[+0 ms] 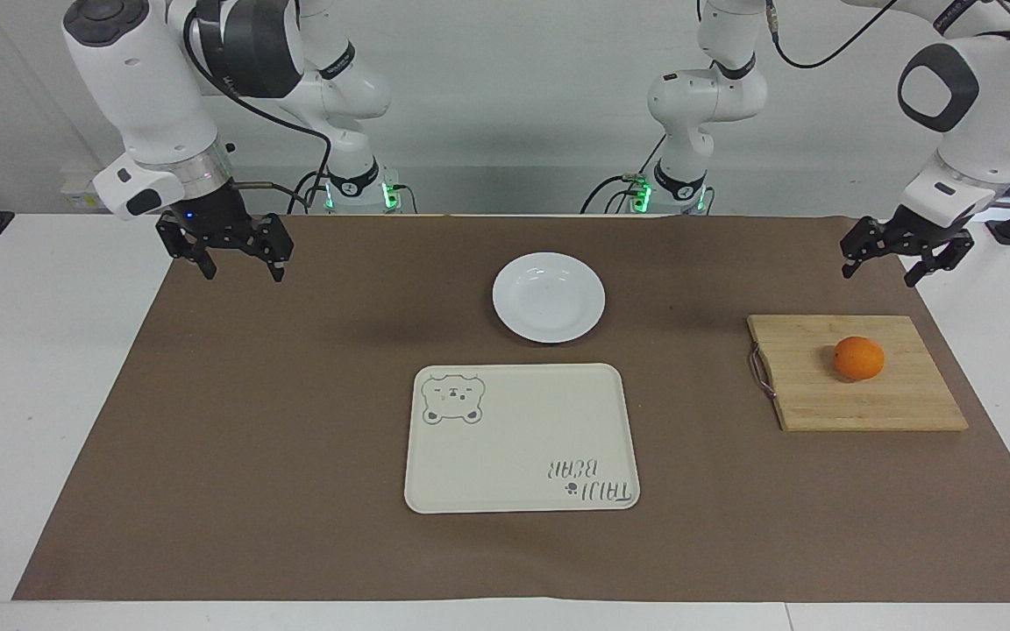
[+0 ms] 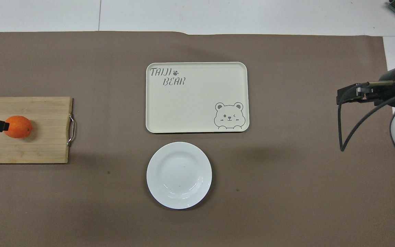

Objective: Place orange and plate with both arms
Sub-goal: 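Reach the left gripper to the orange on the cutting board and grasp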

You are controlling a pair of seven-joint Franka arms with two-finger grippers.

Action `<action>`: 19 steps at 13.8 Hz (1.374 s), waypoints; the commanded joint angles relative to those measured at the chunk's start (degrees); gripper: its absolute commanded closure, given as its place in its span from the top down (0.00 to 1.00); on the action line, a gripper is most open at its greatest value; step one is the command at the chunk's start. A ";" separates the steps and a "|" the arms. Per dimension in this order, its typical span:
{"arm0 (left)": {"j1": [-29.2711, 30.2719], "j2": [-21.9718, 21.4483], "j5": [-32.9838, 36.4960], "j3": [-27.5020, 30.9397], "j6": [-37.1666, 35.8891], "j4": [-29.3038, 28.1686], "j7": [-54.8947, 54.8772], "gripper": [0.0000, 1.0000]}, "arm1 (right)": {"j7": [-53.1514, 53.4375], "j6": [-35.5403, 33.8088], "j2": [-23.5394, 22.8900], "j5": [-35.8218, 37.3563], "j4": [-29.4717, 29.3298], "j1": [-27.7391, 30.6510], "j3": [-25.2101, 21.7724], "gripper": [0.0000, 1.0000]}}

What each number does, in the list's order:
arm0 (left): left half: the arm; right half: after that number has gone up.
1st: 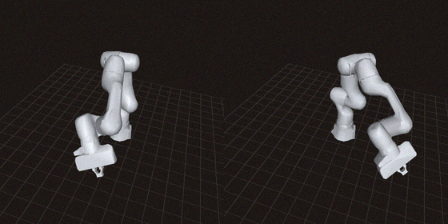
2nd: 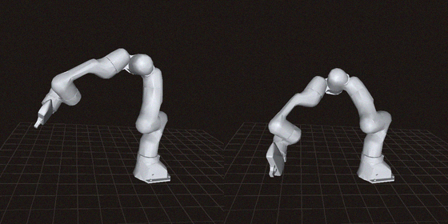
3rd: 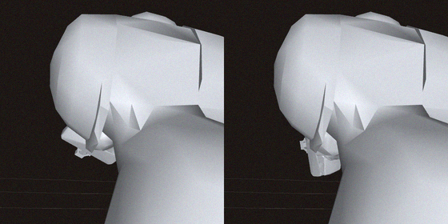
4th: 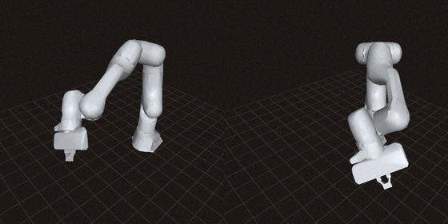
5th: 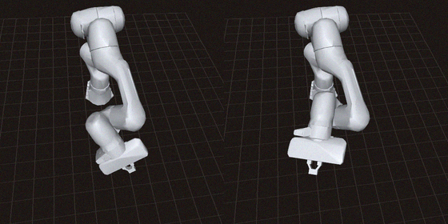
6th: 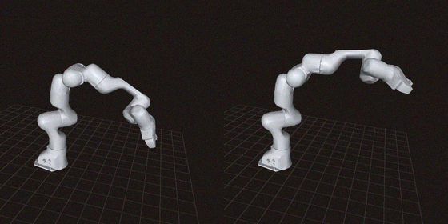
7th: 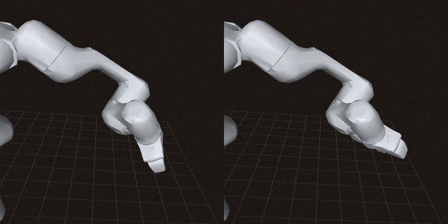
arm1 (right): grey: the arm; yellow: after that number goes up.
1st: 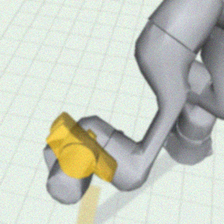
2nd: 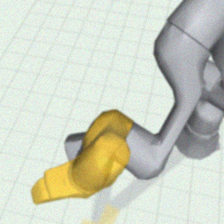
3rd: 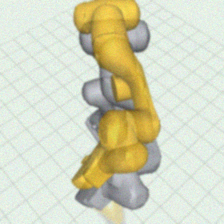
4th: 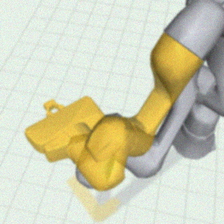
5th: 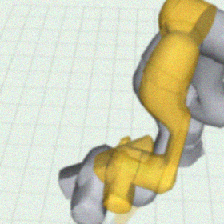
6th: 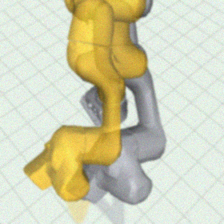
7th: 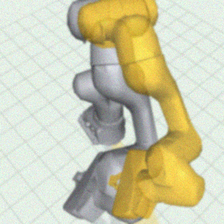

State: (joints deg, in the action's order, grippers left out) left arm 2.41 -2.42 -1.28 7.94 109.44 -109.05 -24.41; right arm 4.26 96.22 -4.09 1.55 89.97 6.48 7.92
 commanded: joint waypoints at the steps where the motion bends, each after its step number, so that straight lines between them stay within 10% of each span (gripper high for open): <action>1: 2.85 2.31 0.40 -0.56 6.90 -3.53 -1.34 1.00 | 1.10 0.81 0.31 0.30 0.64 0.46 0.52 1.00; 12: 5.41 12.70 0.32 -0.65 24.33 -9.69 -1.34 1.00 | 1.10 0.81 0.31 0.30 0.64 0.46 0.52 1.00; 13: 5.41 12.70 0.32 -0.65 24.25 -9.69 -1.34 0.91 | 1.10 0.81 0.31 0.30 0.64 0.46 0.52 1.00; 16: 5.50 12.70 0.40 -0.56 24.51 -9.43 -3.00 0.04 | 1.10 0.81 0.31 0.30 0.64 0.46 0.52 1.00; 19: 6.38 12.70 0.40 -0.56 24.60 -8.38 -6.35 0.00 | 1.10 0.81 0.31 0.30 0.64 0.46 0.52 1.00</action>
State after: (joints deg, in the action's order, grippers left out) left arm 7.29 11.09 -1.28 7.83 133.07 -117.17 -28.58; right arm 4.26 96.22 -4.09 1.55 89.97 6.48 7.92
